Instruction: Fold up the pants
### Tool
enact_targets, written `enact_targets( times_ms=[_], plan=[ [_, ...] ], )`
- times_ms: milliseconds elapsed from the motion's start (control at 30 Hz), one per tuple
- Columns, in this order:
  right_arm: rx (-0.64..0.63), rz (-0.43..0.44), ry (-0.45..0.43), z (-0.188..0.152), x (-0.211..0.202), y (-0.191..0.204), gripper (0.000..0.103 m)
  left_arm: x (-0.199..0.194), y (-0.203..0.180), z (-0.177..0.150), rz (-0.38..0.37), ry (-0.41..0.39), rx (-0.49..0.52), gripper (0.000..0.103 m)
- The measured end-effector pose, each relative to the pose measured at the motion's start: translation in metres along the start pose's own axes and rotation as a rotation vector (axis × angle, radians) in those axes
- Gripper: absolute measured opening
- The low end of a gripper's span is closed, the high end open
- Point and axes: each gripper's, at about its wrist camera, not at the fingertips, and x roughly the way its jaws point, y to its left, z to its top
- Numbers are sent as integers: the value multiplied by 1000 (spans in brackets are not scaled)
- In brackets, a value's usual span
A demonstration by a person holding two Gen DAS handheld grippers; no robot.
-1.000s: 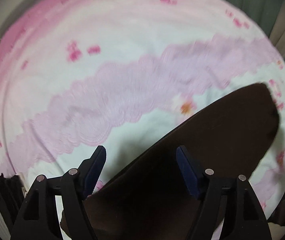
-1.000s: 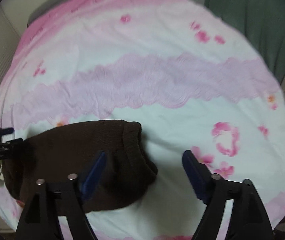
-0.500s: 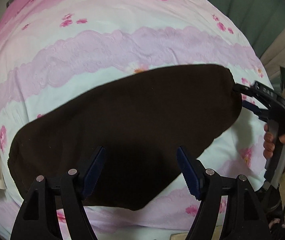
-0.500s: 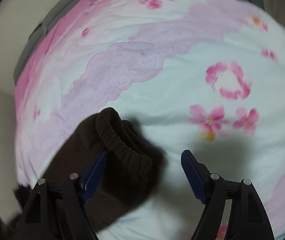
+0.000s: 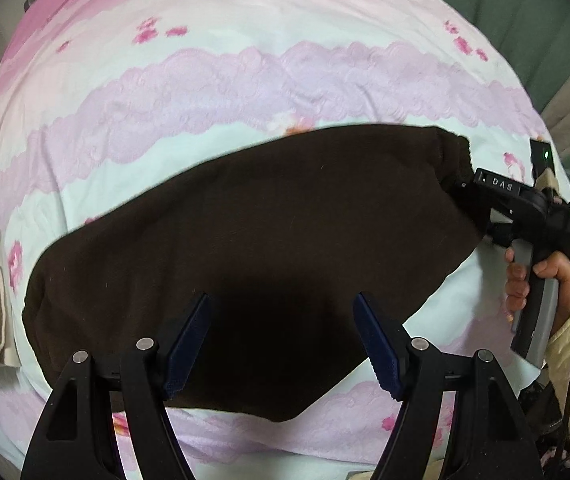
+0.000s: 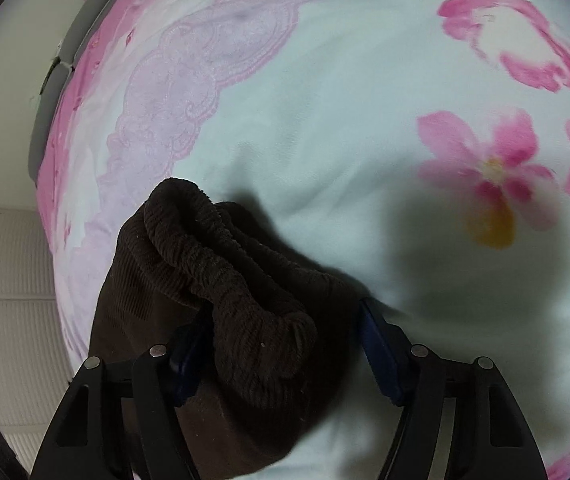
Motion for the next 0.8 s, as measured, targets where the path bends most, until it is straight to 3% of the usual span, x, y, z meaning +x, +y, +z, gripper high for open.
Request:
enact_targets(
  times_ms=[100,233,367,500,633,800],
  plan=[
    [-40,-55,0,-1,4,8,54,10,6,-8,2,31,-37,73],
    [-74,-27,16,-3,-5,14,34,19,5,-14,0,52,-55,73],
    [-114,36,-15,-2,-38,19,31,25,-1,-20,-35,63,-55,73],
    [-171,60,-99,-6,-79,36,31,39,-4,-31,-56,111,-89,73],
    [-164,68,-150,-6,-106,45,30,63,-4,-42,-25,158,-102,74],
    [-226,19,-145,-11,-115,56,30,81,-9,-41,20,174,-75,77]
  ],
)
